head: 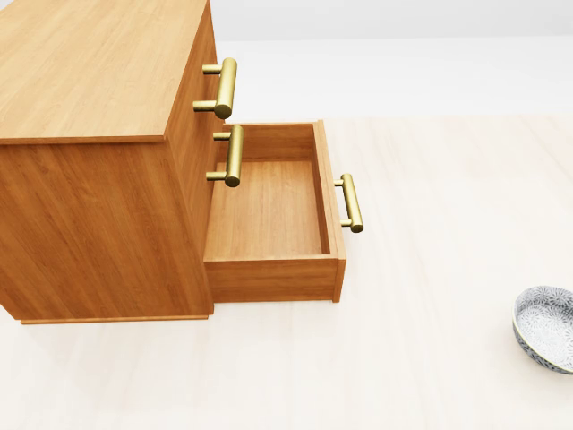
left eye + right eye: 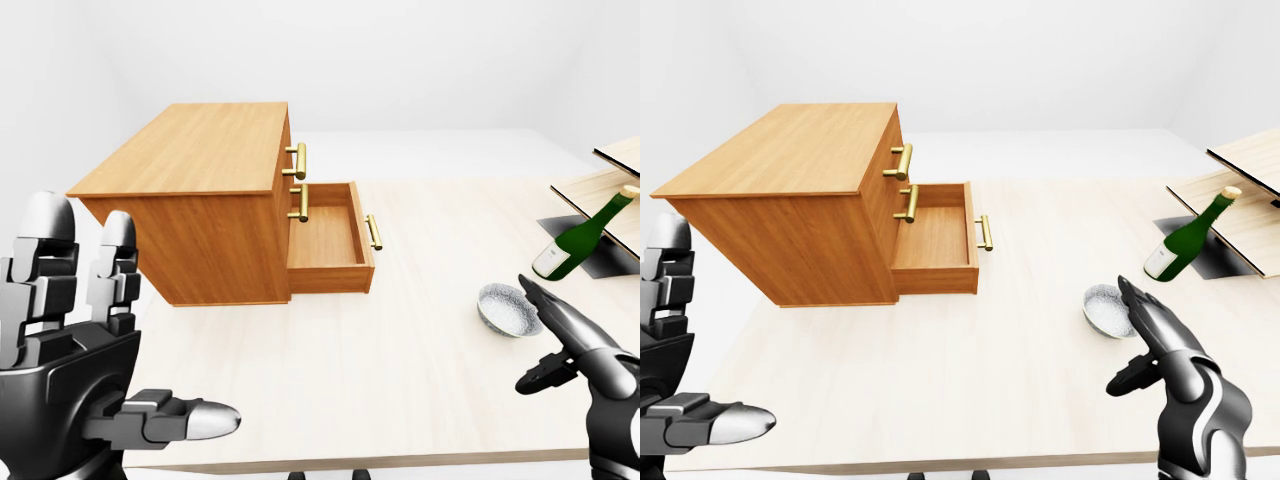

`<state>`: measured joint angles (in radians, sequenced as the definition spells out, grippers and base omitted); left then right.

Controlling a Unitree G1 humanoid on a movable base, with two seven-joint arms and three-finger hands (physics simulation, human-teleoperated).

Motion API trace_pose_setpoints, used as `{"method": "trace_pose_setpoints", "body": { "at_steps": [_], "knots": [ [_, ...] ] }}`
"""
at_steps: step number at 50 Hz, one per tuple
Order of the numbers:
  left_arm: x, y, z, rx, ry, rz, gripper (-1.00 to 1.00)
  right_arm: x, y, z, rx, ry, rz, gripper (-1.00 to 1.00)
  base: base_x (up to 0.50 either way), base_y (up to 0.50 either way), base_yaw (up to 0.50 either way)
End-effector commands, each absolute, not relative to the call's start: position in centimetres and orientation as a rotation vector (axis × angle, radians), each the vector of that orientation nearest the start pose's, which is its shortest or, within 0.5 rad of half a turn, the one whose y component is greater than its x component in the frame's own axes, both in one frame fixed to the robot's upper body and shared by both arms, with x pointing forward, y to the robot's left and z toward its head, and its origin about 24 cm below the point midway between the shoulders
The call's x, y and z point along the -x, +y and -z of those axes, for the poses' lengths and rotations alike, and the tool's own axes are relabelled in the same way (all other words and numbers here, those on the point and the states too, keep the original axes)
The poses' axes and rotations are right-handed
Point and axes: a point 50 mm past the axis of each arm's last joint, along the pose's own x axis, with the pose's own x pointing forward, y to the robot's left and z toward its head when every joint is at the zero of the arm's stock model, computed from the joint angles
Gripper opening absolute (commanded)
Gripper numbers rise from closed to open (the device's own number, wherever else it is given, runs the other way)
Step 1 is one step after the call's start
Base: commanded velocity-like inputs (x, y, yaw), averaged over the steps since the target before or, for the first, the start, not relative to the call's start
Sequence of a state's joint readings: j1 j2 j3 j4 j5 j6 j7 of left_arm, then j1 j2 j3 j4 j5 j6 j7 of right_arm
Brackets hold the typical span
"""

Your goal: Put the bowl on top of the cabinet.

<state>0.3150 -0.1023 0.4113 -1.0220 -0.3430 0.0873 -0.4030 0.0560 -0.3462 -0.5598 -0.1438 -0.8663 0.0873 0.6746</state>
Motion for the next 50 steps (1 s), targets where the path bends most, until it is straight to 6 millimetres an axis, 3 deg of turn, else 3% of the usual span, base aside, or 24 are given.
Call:
{"method": "trace_pose_setpoints", "body": {
  "at_steps": [1,18,38,50],
  "knots": [
    [-12.9,20.0,-19.7,-0.019,-0.679,0.046,1.0,-21.0,-32.0,-8.1,1.075,0.52,0.026,1.0,0.0,0.0,0.0],
    [-12.8,19.8,-19.6,-0.021,-0.67,0.05,1.0,-20.6,-32.7,-6.6,1.043,0.567,0.037,1.0,0.0,0.0,0.0],
    [-13.1,19.8,-19.3,-0.019,-0.654,0.047,1.0,-21.6,-32.4,-6.9,1.064,0.559,0.01,1.0,0.0,0.0,0.0],
    [-13.2,19.9,-19.3,-0.02,-0.656,0.044,1.0,-21.4,-32.7,-5.2,1.03,0.589,0.021,1.0,0.0,0.0,0.0]
  ]
}}
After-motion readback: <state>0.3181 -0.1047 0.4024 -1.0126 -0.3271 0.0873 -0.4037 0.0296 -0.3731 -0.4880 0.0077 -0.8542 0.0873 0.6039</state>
